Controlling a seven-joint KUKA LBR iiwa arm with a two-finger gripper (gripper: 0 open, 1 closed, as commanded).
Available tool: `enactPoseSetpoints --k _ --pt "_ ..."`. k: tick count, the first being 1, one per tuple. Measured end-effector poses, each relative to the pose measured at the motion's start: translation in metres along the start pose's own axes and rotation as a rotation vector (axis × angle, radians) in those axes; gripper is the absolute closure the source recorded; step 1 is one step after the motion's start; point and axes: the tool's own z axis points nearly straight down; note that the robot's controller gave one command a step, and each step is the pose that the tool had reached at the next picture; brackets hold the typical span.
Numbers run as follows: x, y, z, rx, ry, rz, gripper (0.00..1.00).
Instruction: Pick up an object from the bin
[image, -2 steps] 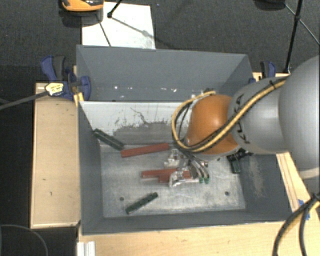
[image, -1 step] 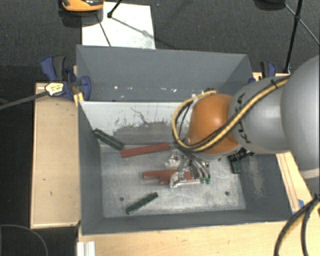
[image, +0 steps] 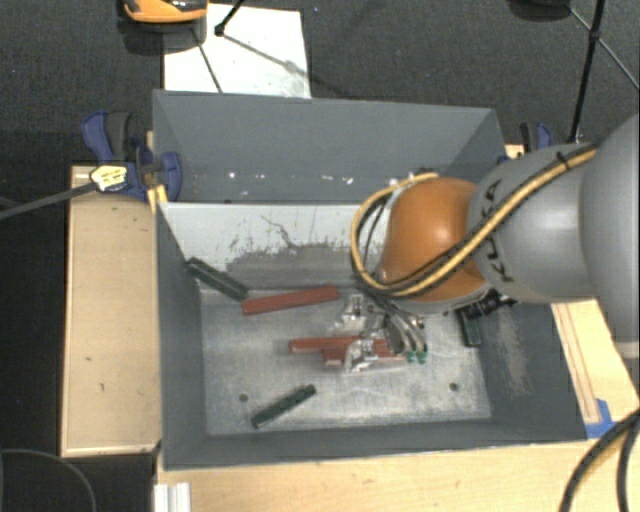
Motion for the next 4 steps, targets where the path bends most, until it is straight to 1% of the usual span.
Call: enactPoseSetpoints --k 1,2,4 --pt "-0.002 0.000 -0.019 -0.001 -0.008 0.001 1.00" --pt "-0.002 0.000 -0.029 0.000 -0.010 0.002 1.00" --pt "-0.001 0.000 -0.053 0.000 -0.004 0.003 1.00"
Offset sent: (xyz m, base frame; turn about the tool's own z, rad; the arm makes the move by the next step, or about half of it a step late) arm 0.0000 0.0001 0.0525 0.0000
